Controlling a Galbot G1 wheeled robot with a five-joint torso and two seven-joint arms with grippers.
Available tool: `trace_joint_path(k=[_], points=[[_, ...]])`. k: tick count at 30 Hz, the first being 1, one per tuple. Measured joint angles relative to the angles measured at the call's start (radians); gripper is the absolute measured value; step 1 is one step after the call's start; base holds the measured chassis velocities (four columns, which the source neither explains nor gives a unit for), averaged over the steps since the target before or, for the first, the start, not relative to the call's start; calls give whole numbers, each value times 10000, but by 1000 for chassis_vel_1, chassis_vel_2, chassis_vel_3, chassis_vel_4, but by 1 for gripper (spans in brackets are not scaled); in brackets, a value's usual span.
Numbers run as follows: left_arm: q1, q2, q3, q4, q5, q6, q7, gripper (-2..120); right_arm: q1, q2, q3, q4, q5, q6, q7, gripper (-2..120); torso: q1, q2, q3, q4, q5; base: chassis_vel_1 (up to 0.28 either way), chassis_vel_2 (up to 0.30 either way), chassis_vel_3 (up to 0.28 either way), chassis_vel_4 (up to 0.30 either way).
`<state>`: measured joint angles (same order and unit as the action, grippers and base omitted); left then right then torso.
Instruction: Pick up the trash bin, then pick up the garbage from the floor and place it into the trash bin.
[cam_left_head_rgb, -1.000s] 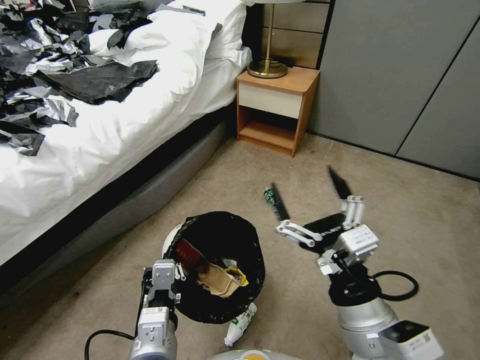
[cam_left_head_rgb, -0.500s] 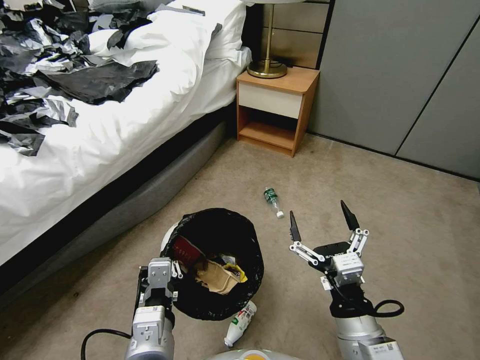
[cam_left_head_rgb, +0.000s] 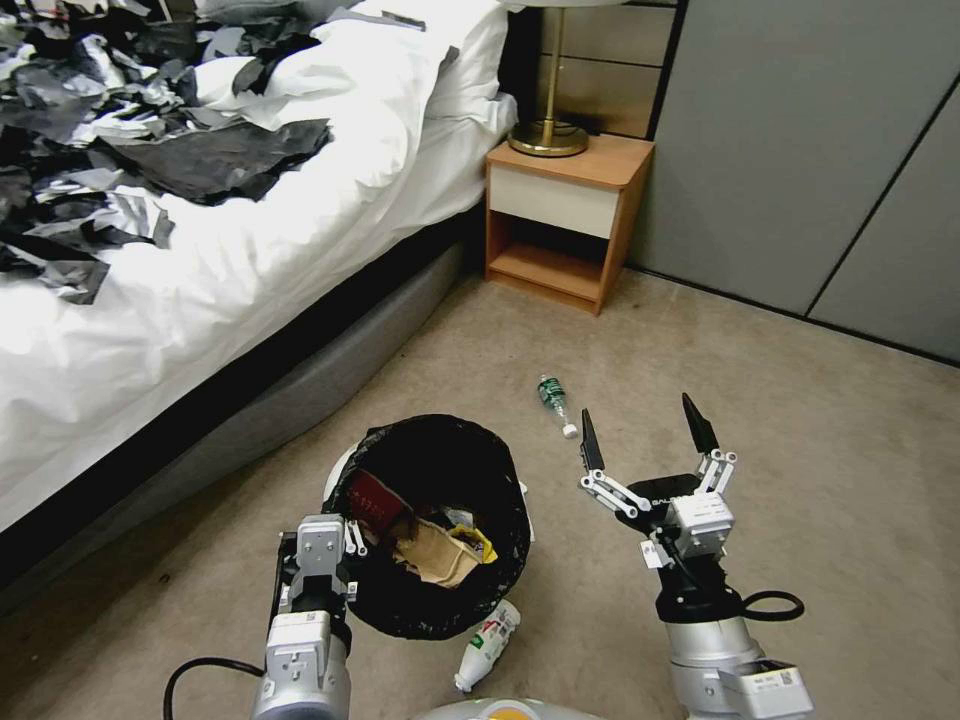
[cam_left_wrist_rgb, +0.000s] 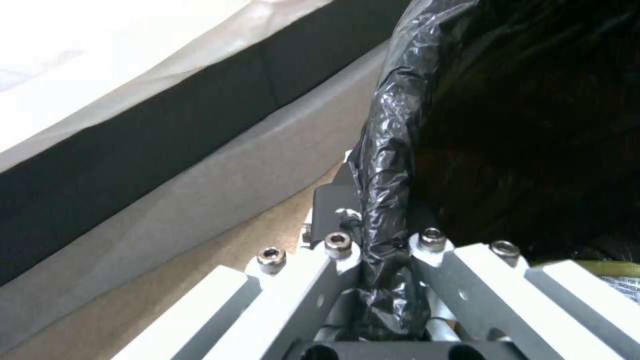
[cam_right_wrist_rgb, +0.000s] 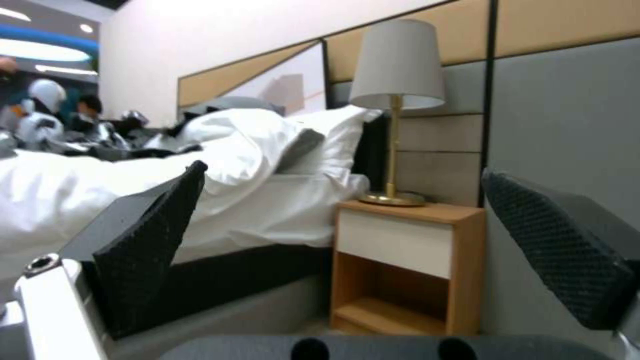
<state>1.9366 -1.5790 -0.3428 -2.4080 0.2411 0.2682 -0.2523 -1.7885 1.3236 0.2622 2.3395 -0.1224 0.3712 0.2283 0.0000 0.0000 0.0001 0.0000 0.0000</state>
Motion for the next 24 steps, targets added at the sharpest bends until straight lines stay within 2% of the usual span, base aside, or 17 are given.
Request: trace_joint_path(k=[24], points=[[7,-24,10,32,81,-41,7,0,434,-19,148,-38,319,228,-218,100,0,0,0,3,0,101,104,101,100]])
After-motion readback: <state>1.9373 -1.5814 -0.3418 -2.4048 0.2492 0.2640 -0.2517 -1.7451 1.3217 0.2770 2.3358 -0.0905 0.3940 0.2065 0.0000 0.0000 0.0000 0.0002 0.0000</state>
